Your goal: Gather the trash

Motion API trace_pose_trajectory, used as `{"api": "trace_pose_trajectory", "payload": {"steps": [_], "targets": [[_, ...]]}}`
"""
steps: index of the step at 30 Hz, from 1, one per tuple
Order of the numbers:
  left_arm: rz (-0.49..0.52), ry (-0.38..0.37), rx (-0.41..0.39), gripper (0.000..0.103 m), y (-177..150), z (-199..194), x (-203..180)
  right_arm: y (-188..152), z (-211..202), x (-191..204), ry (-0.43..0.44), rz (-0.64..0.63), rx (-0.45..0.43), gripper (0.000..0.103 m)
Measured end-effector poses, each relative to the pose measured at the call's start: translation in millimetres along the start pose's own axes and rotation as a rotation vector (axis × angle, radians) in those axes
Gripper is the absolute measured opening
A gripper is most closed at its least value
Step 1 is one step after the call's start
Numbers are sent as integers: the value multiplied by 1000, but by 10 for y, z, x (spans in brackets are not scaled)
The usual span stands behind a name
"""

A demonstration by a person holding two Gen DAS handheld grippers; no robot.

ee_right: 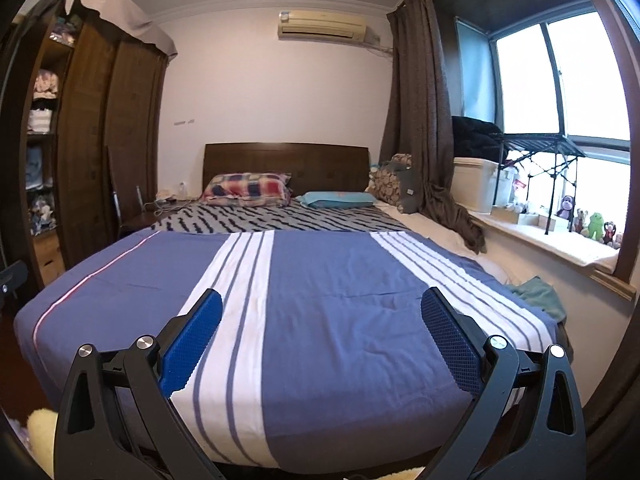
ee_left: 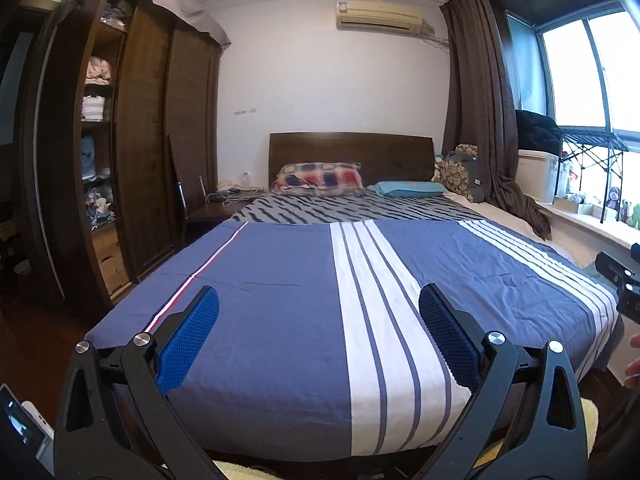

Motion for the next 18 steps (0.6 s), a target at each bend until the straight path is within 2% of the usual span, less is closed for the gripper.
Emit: {"api": "trace_pose_trajectory", "payload": {"steps": [18], "targets": [[-5, -24, -19, 95, 21, -85, -13, 60, -76, 83, 16, -3, -17, 100]]}}
Point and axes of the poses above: each gripper's, at about its wrist camera, not at the fingertips, and z roughly the way its jaws point, x to its left, y to its top, the point moved 7 cm from there along z, roughly the way its jaws point, and after that the axes turned 10 degrees about -x, right-handed, at the moved point
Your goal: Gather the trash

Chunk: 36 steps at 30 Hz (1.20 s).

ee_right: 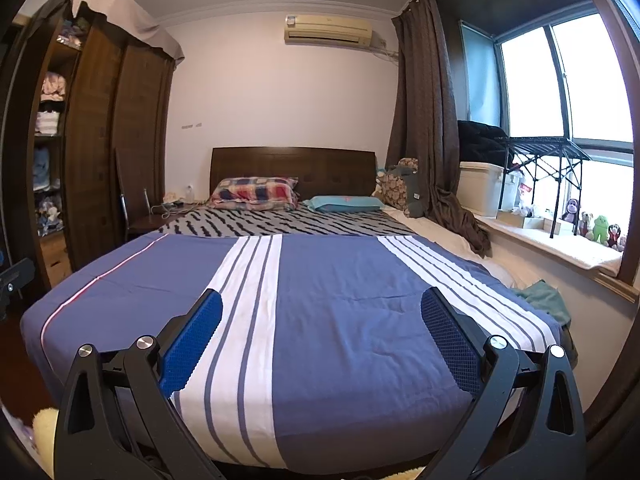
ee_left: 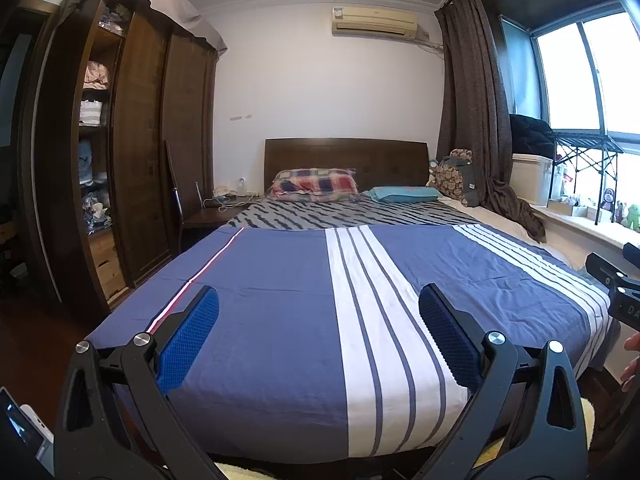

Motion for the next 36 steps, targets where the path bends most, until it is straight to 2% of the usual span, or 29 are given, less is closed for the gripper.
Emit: {"api": "trace_pose_trajectory", "payload": {"steps": [36], "targets": [[-13, -10, -12, 95, 36, -35, -21, 27, -62, 52, 5, 9, -13, 100]]}}
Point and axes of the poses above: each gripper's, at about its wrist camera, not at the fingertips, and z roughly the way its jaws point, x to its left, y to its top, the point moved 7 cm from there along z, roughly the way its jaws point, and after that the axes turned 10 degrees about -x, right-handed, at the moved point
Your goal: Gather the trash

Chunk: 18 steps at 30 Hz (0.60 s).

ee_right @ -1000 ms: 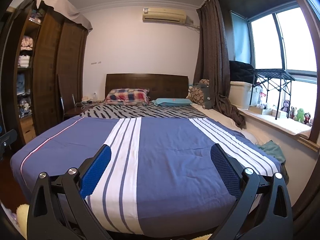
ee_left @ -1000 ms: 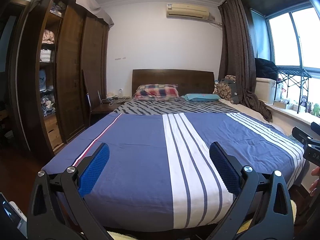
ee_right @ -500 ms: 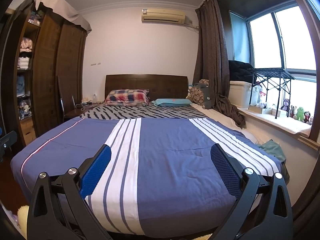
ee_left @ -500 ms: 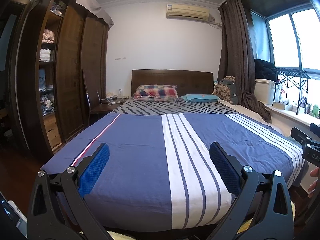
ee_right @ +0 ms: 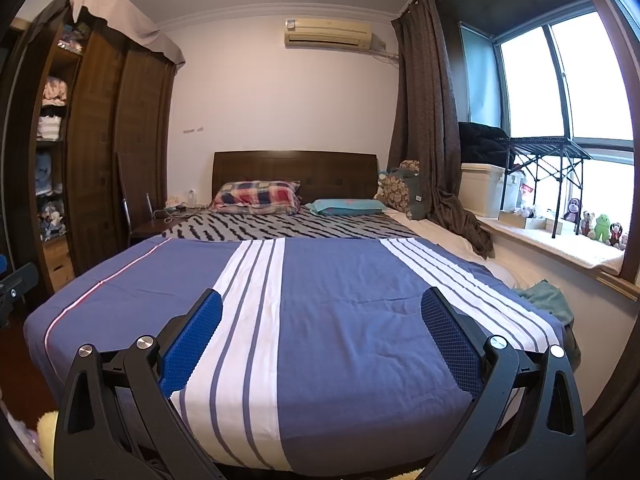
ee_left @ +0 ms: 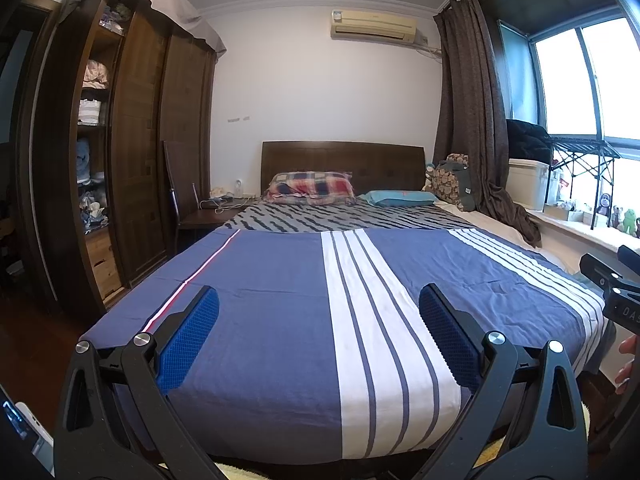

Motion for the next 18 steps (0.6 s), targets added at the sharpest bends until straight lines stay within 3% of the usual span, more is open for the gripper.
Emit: {"api": "trace_pose_trajectory", "payload": {"steps": [18], "targets": [[-5, 0, -1, 95, 5, -16, 1, -16, -43, 37, 7, -5, 0, 100]]}}
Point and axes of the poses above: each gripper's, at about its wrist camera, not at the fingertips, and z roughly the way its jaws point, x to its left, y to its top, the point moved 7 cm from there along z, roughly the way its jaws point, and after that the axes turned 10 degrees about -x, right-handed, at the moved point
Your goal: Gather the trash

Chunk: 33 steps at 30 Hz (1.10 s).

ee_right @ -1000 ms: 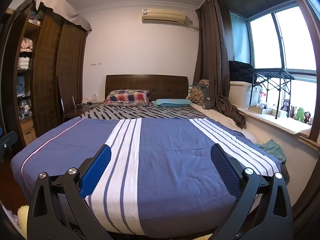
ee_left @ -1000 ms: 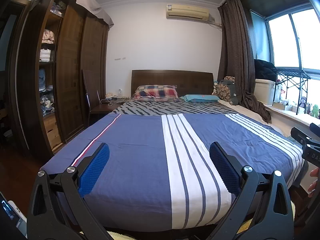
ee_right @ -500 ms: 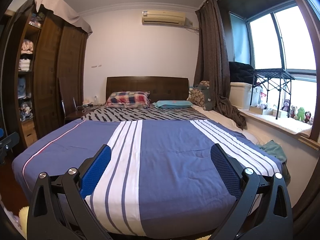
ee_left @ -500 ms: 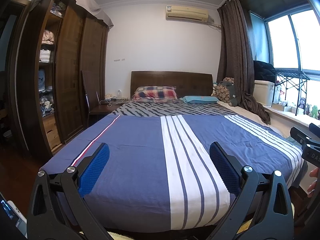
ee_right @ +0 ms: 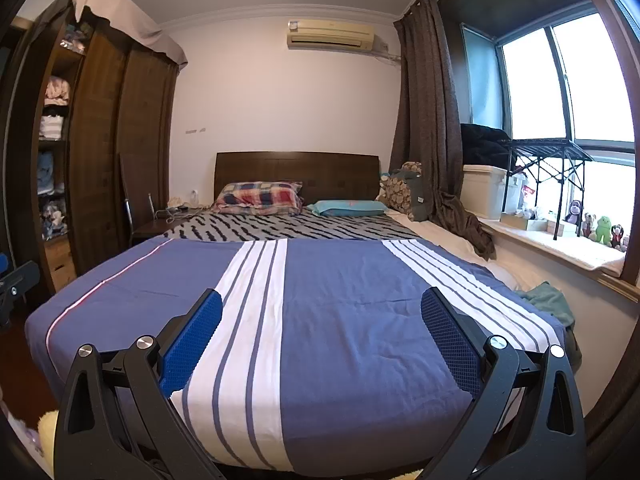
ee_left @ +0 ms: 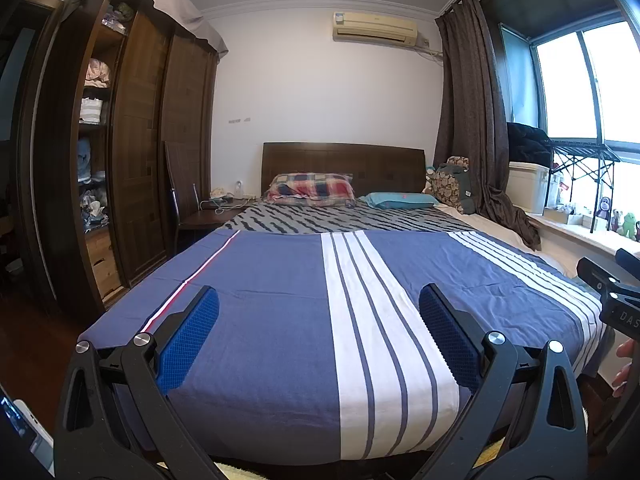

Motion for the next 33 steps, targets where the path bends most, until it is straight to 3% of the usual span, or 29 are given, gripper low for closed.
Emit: {"api": "trace_pose_trajectory", "payload": {"steps": [33], "targets": [[-5, 14, -8, 95, 13, -32, -23, 14, -14, 60, -1, 3, 0, 100]]}}
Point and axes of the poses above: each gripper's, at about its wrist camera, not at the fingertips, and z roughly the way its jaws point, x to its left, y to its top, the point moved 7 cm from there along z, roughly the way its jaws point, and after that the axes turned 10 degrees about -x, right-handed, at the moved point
